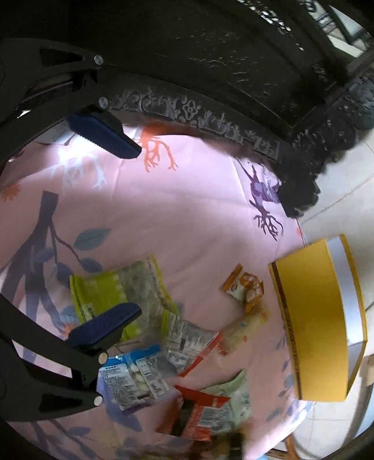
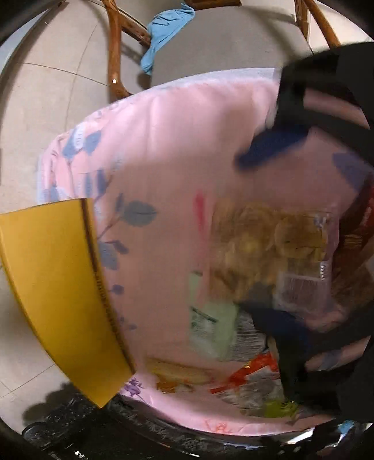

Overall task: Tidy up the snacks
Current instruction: 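Grasp clear cracker packet with right tool while left grasps green seed packet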

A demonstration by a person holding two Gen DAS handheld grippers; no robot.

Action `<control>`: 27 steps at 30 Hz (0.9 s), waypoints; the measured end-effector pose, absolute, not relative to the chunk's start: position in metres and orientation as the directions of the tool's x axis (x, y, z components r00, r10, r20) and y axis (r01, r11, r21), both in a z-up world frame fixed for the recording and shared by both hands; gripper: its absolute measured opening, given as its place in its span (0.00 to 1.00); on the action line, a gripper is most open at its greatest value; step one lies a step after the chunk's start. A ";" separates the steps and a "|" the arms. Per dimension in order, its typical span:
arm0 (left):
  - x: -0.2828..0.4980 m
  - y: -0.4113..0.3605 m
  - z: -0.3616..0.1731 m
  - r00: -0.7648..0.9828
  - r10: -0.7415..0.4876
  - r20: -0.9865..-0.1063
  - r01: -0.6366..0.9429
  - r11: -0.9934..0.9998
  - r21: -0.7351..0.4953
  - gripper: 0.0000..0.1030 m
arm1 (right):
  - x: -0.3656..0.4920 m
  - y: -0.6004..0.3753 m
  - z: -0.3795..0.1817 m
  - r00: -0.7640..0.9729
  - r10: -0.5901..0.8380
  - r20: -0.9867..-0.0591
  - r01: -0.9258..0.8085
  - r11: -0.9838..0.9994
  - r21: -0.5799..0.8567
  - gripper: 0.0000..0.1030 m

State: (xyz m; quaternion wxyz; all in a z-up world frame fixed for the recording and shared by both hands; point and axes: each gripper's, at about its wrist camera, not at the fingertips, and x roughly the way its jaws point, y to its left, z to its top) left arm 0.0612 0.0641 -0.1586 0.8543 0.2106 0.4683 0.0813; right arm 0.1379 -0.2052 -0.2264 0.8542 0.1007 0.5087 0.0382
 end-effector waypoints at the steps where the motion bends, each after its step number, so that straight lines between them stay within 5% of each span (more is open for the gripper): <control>1: 0.063 0.062 -0.163 0.543 0.334 -0.771 0.055 0.902 0.429 0.98 | 0.139 -0.207 -0.223 0.471 0.174 -0.865 0.048 0.974 0.222 0.54; 18: 0.092 0.080 -0.227 0.347 0.039 -0.937 -0.073 0.997 0.015 0.97 | 0.106 -0.247 -0.212 0.461 0.198 -0.865 0.137 0.947 0.290 0.52; 20: 0.086 0.078 -0.224 0.384 0.021 -0.923 -0.053 0.999 0.000 0.82 | 0.106 -0.242 -0.214 0.453 0.207 -0.867 0.130 0.947 0.293 0.52; 21: 0.084 0.075 -0.218 0.400 0.008 -0.917 -0.014 1.000 0.003 0.64 | 0.106 -0.240 -0.213 0.454 0.210 -0.866 0.124 0.947 0.295 0.52; 27: 0.079 0.074 -0.208 0.404 0.002 -0.915 -0.028 1.000 -0.011 0.62 | 0.102 -0.225 -0.185 0.506 0.251 -0.825 0.062 0.944 0.325 0.52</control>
